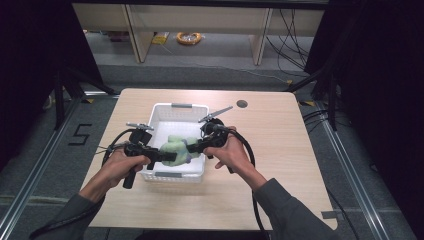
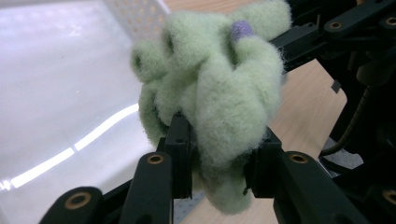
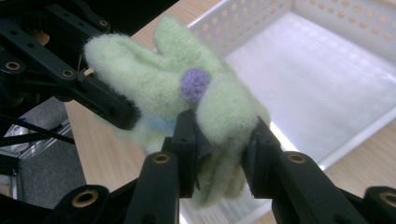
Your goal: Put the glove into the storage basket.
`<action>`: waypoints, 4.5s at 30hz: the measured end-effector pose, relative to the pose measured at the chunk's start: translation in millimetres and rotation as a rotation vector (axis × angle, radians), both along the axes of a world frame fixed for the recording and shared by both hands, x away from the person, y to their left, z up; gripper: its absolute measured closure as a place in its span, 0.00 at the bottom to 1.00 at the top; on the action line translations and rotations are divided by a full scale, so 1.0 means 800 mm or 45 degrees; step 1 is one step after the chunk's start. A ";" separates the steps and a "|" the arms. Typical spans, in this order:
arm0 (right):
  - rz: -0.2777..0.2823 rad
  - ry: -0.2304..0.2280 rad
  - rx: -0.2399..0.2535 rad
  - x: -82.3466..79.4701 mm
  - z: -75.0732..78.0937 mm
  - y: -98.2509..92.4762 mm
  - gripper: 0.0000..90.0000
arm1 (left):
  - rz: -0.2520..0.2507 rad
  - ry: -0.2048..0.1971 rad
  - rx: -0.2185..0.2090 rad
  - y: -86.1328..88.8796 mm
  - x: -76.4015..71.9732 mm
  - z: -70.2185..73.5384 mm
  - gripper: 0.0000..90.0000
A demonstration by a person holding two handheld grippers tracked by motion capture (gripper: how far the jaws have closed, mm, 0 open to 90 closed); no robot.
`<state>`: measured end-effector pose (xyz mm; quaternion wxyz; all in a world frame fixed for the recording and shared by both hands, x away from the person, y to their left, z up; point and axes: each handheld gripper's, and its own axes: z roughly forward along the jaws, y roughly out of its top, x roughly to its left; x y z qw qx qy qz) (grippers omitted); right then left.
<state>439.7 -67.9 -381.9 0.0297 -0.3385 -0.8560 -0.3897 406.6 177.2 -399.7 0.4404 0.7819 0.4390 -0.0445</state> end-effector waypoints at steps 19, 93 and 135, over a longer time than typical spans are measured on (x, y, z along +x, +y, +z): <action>-0.069 0.104 -0.088 0.018 -0.051 0.030 0.78 | 0.013 0.113 0.141 0.012 0.023 -0.043 0.74; -0.111 -0.022 -0.122 0.000 -0.030 0.008 0.53 | 0.086 -0.016 0.238 0.006 -0.002 -0.021 0.40; -0.159 -0.184 0.114 -0.061 -0.008 -0.126 0.30 | -0.039 -0.183 0.084 -0.070 -0.091 -0.011 0.18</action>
